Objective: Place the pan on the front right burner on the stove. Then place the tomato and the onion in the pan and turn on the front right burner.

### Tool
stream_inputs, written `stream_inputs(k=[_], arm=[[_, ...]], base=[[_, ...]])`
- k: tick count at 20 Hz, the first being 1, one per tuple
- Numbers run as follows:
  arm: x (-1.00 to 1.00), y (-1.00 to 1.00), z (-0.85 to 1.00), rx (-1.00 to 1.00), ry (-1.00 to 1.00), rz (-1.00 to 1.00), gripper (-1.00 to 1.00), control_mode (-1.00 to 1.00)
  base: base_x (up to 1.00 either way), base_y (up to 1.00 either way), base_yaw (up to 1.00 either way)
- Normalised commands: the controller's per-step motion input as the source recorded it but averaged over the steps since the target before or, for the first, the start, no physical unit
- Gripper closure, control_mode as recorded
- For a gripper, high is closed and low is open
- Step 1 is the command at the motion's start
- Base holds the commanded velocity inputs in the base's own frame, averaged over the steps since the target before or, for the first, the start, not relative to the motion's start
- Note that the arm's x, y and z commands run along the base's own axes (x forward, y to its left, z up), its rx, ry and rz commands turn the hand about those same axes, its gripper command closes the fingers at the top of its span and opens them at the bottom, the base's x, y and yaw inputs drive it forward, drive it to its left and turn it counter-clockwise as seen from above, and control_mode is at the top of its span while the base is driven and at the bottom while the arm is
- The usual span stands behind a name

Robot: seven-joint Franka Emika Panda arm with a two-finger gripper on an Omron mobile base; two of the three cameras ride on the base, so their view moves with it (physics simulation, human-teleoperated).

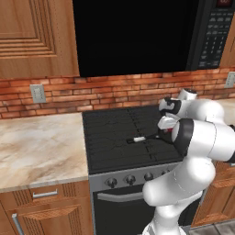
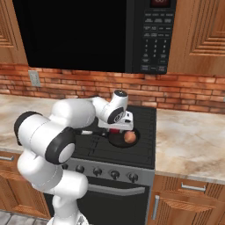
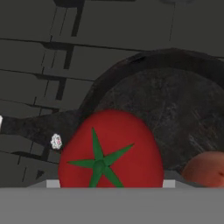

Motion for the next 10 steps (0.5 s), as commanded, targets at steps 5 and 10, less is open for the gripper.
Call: stream_inputs(k=[5,10], arm=[[0.0,0.0,-0.18,-0.01,0.0,0.0,1.0,-1.0],[0.02,0.0,-0.15,-0.01,0.0,0.0,1.0,-1.0]], base=[[0.0,0.0,0.0],[0.0,0.0,0.0]])
